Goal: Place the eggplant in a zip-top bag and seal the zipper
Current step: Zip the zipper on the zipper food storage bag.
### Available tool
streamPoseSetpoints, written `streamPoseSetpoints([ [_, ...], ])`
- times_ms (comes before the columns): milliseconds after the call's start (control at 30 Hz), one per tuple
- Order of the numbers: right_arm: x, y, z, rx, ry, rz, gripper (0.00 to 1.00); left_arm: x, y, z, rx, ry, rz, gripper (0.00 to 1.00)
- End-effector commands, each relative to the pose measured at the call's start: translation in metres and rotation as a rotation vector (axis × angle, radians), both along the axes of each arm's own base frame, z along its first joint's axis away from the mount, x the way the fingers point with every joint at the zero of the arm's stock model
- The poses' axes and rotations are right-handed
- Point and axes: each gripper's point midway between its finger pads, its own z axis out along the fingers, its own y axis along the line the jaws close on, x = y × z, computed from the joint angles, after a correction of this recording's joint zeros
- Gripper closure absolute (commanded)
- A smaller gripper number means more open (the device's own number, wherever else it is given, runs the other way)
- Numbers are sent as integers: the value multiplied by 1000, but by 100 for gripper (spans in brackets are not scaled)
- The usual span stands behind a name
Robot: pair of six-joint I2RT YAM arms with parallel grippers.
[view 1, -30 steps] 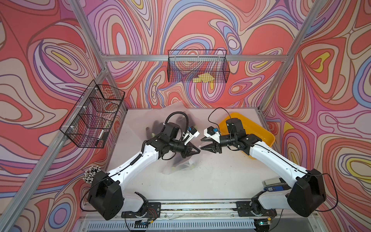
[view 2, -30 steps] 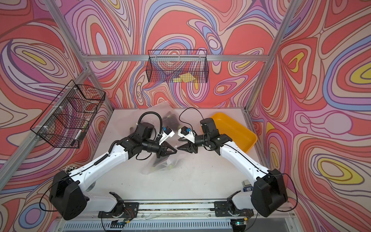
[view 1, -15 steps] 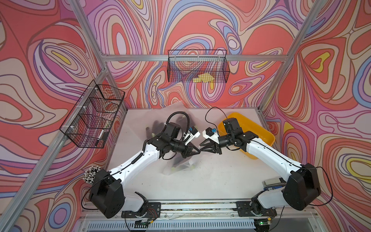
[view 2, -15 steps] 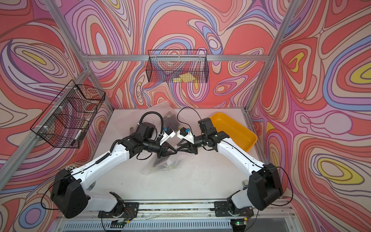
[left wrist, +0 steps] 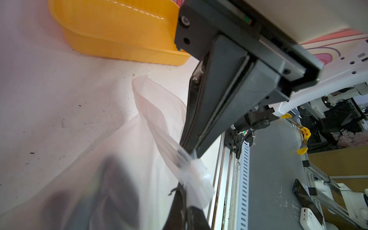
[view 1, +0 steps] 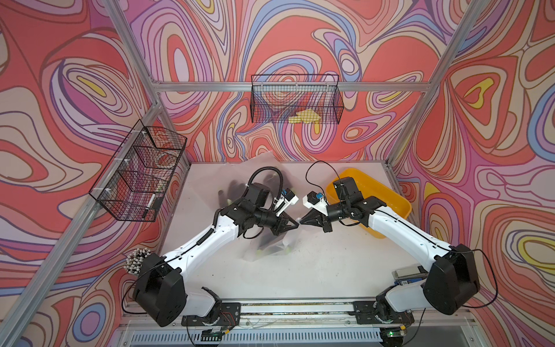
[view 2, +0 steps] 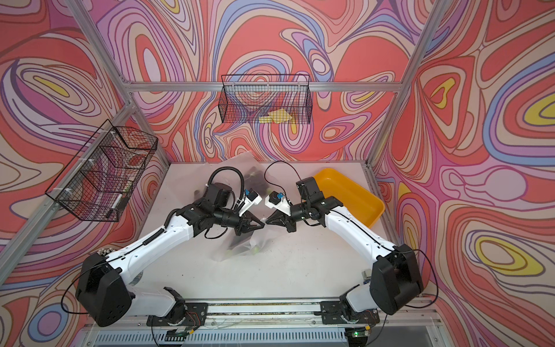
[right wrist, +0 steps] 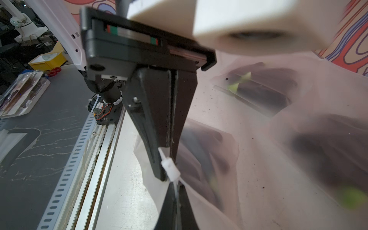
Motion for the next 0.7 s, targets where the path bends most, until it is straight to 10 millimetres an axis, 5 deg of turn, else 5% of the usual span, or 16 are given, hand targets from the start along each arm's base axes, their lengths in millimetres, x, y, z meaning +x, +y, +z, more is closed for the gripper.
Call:
streamPoseSetpoints([
  [0, 3, -1, 1, 0, 5, -37, 99, 9, 4, 1, 16, -31, 48, 90],
  [100, 5, -1, -1, -4, 16, -51, 99, 12, 2, 11, -18, -57, 63, 77],
  [300, 7, 1, -1, 7, 29, -65, 99, 4, -6, 26, -54, -78, 24, 71],
  [667, 8, -1, 5, 10, 10, -84, 99, 21, 27, 4, 167, -196, 182, 59],
])
